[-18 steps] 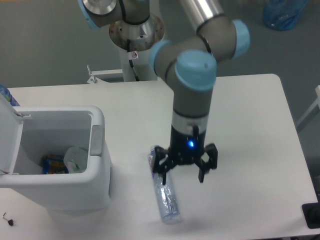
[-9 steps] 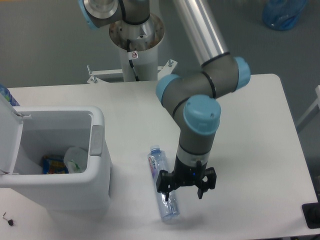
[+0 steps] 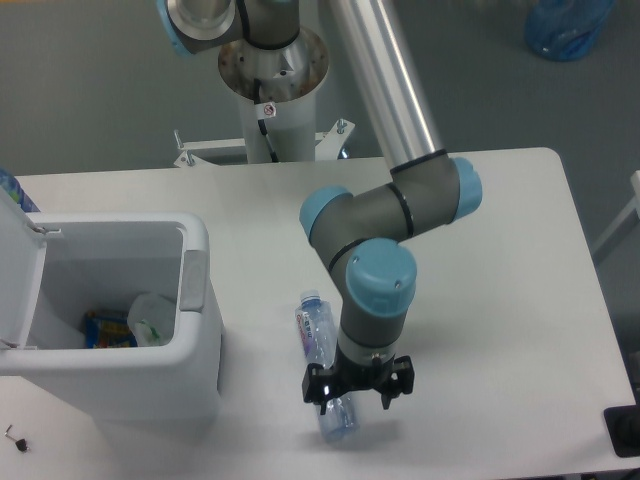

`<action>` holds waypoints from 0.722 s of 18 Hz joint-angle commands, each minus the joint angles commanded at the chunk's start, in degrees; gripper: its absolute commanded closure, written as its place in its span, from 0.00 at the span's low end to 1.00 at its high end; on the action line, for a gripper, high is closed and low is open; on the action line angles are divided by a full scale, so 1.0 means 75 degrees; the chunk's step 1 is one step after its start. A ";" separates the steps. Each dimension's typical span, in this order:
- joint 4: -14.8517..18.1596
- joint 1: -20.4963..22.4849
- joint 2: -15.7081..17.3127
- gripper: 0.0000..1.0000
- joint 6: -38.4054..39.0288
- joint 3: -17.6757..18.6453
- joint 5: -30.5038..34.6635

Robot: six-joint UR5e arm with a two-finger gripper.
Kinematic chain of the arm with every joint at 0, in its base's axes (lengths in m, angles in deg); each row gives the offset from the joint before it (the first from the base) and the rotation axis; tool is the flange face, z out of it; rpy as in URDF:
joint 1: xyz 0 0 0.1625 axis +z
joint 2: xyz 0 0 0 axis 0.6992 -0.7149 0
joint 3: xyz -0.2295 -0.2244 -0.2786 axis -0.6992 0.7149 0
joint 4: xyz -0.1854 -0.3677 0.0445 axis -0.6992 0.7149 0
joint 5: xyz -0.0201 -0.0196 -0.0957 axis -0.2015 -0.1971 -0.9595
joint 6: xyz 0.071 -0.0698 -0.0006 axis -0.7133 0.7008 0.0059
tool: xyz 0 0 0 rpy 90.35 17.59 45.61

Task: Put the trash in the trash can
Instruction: 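Lower the gripper around the bottle's cap end and close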

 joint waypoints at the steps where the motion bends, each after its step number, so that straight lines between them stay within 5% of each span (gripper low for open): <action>1: -0.0047 -0.0012 -0.0094 0.01 0.0000 -0.0035 0.0024; 13: -0.0106 -0.0200 -0.0411 0.02 0.0129 -0.0141 0.0399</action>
